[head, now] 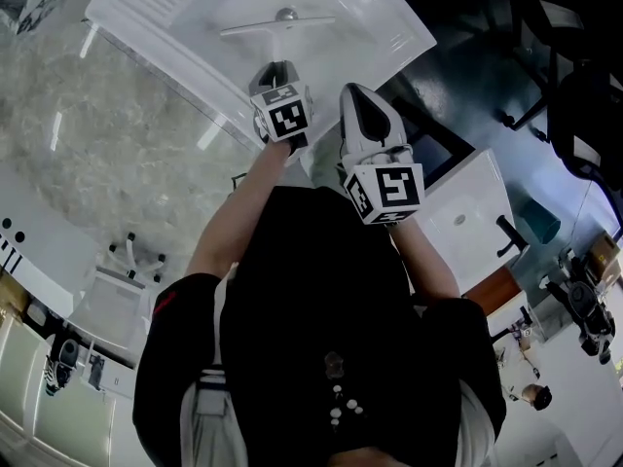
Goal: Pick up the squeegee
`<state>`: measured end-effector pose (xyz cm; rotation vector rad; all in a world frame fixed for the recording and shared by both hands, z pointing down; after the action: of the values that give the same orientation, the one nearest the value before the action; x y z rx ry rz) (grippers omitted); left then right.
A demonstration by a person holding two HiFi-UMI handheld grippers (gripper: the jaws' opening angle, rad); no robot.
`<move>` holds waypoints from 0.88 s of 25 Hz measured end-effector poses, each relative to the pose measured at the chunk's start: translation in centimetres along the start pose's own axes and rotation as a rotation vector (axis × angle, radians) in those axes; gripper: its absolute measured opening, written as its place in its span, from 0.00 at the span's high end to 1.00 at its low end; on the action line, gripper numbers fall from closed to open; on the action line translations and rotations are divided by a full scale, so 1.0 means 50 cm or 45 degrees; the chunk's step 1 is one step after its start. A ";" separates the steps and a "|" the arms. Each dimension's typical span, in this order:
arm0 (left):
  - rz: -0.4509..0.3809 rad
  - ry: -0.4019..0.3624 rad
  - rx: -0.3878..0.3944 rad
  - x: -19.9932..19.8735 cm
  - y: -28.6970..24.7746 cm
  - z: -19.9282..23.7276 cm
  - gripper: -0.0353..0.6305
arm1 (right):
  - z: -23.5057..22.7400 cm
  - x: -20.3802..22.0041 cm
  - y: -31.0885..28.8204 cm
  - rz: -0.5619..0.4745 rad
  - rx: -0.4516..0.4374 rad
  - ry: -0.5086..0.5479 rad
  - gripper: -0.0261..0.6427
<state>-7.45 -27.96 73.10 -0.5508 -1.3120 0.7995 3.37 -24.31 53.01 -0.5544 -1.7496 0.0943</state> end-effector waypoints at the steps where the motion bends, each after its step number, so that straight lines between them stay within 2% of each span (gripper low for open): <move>1: -0.018 -0.010 0.009 -0.003 0.013 -0.004 0.79 | 0.001 -0.001 0.007 -0.005 -0.003 0.003 0.96; 10: -0.127 -0.022 0.043 0.000 0.127 -0.033 0.79 | -0.009 -0.009 0.068 -0.049 -0.051 0.033 0.96; 16: -0.226 -0.103 0.039 -0.008 0.200 -0.045 0.79 | 0.003 -0.022 0.104 -0.088 -0.116 0.067 0.96; 22: -0.385 -0.165 0.073 -0.040 0.276 -0.058 0.79 | 0.017 -0.032 0.134 -0.133 -0.176 0.090 0.96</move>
<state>-7.51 -20.67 60.88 -0.2492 -1.4450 0.6274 4.90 -18.89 48.98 -0.5588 -1.7208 -0.1187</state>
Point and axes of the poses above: the fingertips, and each gripper's own axes: y backward along the fingers, z to its left, x out of its underside, the point moved 1 cm from there along y, backward along the fingers, and after that the axes turned 7 degrees about -z, right-handed, at the moved point
